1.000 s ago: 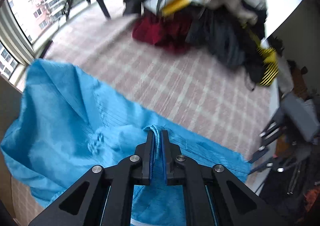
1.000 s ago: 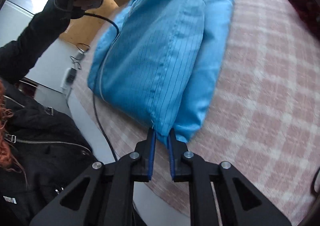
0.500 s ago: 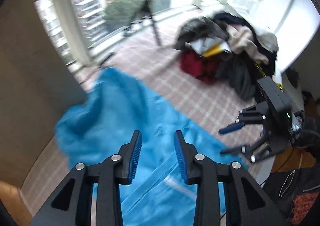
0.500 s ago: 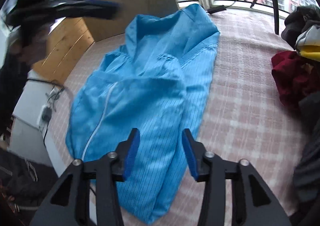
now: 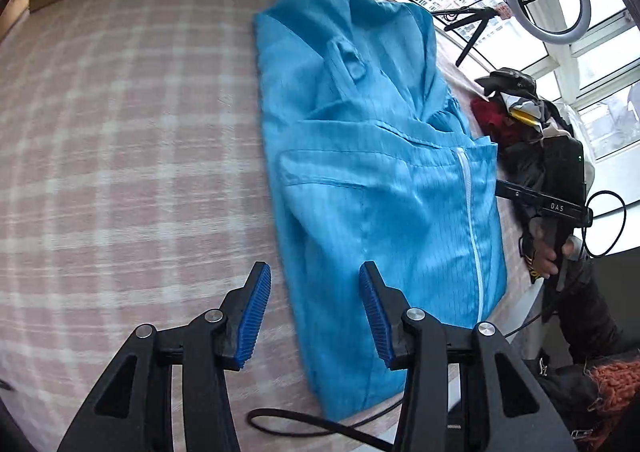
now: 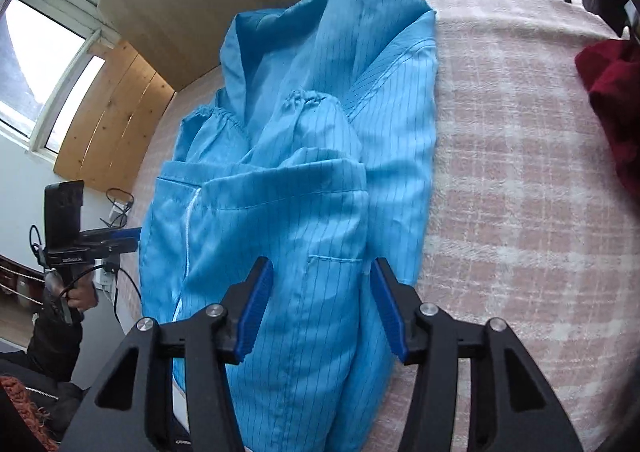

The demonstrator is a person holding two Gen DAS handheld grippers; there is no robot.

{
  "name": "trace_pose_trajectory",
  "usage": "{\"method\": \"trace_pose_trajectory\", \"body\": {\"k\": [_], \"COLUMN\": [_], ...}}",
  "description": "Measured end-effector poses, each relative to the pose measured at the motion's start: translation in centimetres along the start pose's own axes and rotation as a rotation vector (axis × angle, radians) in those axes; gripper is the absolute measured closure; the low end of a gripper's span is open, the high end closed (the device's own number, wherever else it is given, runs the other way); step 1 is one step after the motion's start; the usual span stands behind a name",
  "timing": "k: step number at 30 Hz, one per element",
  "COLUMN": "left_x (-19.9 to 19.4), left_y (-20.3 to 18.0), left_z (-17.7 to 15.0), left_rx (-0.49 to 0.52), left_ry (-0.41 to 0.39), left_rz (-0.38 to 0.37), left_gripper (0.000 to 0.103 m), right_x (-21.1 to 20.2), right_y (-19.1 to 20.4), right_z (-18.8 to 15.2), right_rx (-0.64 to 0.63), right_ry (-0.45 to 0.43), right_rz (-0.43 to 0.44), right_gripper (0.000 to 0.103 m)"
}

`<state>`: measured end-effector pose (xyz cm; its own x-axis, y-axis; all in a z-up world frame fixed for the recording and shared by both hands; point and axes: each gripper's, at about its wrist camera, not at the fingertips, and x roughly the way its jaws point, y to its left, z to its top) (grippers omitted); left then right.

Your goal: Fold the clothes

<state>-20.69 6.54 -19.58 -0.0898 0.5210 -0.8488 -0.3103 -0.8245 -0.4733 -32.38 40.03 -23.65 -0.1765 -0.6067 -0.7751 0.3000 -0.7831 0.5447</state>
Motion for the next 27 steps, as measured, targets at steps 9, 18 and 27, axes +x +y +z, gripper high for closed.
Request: {"method": "trace_pose_trajectory", "body": {"k": [9,18,27], "left_x": [-0.3,0.5,0.6], "left_y": [-3.8,-0.4,-0.4], "left_z": [0.4,0.4,0.4], "left_rx": [0.105,-0.006,0.025], "left_ry": [-0.054,-0.099,-0.112], "left_rz": [-0.021,-0.074,-0.146], "left_gripper": [0.091,0.077,0.077], "right_x": [-2.4,-5.1,9.9], "right_y": [0.8,8.8,22.8], "right_z": [-1.2,3.9,8.5], "right_rx": [-0.038,-0.285,-0.852], "right_ry": [0.034,0.022,0.405], "right_rz": [-0.055,-0.238,-0.121], "right_gripper": [0.095,0.081,0.081]}}
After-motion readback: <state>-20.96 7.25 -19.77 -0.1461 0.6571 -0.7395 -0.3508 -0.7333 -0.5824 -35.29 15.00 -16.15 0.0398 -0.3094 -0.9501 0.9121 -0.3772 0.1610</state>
